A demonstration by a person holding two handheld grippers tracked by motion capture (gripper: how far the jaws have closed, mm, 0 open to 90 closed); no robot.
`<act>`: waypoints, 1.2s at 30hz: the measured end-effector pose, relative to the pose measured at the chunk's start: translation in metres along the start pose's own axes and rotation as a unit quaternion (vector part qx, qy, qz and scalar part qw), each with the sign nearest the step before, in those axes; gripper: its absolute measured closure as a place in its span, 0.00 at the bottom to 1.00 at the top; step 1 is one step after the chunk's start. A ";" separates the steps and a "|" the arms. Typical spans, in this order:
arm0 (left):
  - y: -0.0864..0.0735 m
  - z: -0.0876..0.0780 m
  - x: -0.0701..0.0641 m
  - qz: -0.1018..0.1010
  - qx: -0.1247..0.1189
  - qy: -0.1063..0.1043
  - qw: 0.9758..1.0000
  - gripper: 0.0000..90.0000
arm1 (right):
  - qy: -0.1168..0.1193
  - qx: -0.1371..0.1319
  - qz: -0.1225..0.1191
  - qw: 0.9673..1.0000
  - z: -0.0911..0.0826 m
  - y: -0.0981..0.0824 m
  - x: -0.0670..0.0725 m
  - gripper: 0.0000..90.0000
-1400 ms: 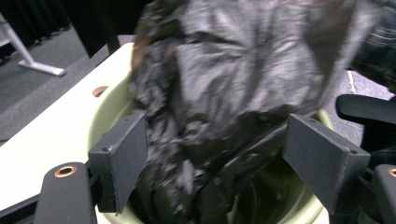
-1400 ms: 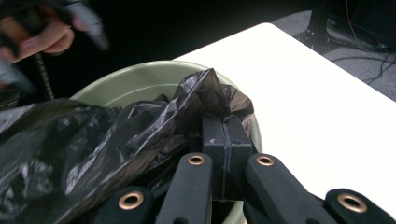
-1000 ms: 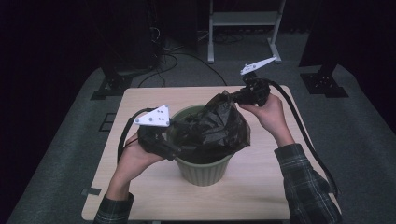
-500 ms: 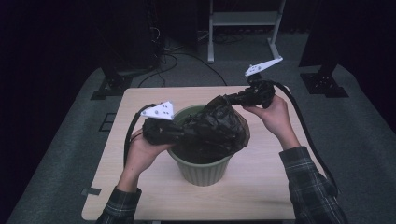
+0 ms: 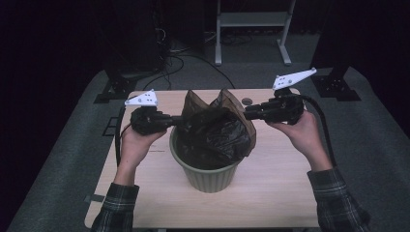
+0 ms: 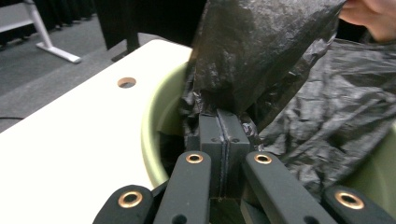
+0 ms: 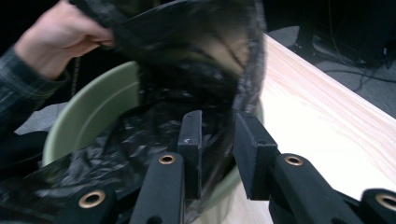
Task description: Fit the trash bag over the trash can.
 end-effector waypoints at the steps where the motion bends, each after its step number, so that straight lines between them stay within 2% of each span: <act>1: 0.000 0.000 0.002 -0.001 0.001 0.002 1.000 1.00 | 0.005 -0.001 -0.002 1.000 0.000 0.000 0.003 0.80; 6: 0.000 0.002 0.010 -0.008 0.004 0.009 1.000 1.00 | 0.012 0.004 -0.007 1.000 0.008 0.000 0.008 0.79; 10: -0.002 0.005 0.015 -0.016 0.014 0.020 1.000 1.00 | 0.018 -0.008 -0.009 1.000 0.012 0.004 0.009 0.78; 15: -0.005 0.007 0.022 -0.023 0.022 0.026 0.999 1.00 | 0.006 -0.013 -0.024 1.000 0.009 0.019 0.016 0.78; 19: -0.006 0.008 0.024 -0.025 0.024 0.028 0.999 1.00 | 0.005 -0.018 -0.026 0.999 0.009 0.023 0.016 0.78; 20: -0.007 0.008 0.025 -0.026 0.028 0.033 0.999 1.00 | -0.005 -0.014 -0.025 1.000 0.013 0.024 0.015 0.75; 21: -0.007 0.008 0.025 -0.026 0.028 0.033 0.999 1.00 | -0.005 -0.014 -0.025 1.000 0.013 0.024 0.015 0.75; 23: -0.008 0.007 0.026 -0.028 0.033 0.036 0.998 1.00 | -0.037 -0.004 -0.023 0.999 0.018 0.023 0.007 0.73; 24: -0.009 0.007 0.027 -0.029 0.035 0.035 0.998 1.00 | -0.050 -0.003 -0.016 0.999 0.020 0.022 0.001 0.73; 25: -0.010 0.007 0.027 -0.031 0.034 0.036 0.998 1.00 | -0.057 -0.010 -0.001 0.998 0.023 0.019 -0.011 0.73; 26: -0.010 0.007 0.028 -0.030 0.036 0.035 0.998 1.00 | -0.057 -0.010 -0.001 0.998 0.023 0.019 -0.011 0.73; 27: -0.011 0.006 0.029 -0.030 0.037 0.035 0.998 1.00 | -0.056 -0.006 0.011 0.998 0.027 0.016 -0.020 0.77; 29: -0.012 0.006 0.030 -0.031 0.037 0.035 0.998 1.00 | -0.061 -0.004 0.016 0.998 0.030 0.013 -0.025 0.78; 30: -0.013 0.006 0.030 -0.032 0.036 0.034 0.998 1.00 | -0.060 -0.002 0.022 0.998 0.032 0.011 -0.028 0.81; 31: -0.015 0.006 0.031 -0.036 0.037 0.034 0.998 1.00 | -0.054 0.000 0.028 0.998 0.035 0.007 -0.032 0.89; 32: -0.015 0.006 0.031 -0.036 0.037 0.034 0.998 1.00 | -0.054 0.000 0.028 0.998 0.035 0.007 -0.032 0.89; 33: -0.017 0.006 0.033 -0.038 0.040 0.034 0.998 1.00 | -0.050 0.008 0.033 0.998 0.038 0.002 -0.035 1.00; 36: -0.021 0.006 0.036 -0.044 0.042 0.036 0.998 1.00 | -0.052 0.015 0.034 0.998 0.040 -0.002 -0.037 1.00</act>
Point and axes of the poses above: each handheld gripper's, and its own axes: z roughly forward along the jaws, y roughly out of its top, x roughly to its left, the point moved 2 cm from there along z, roughly forward along the jaws, and after that the axes turned 1 degree about z, right-handed, at the moved point
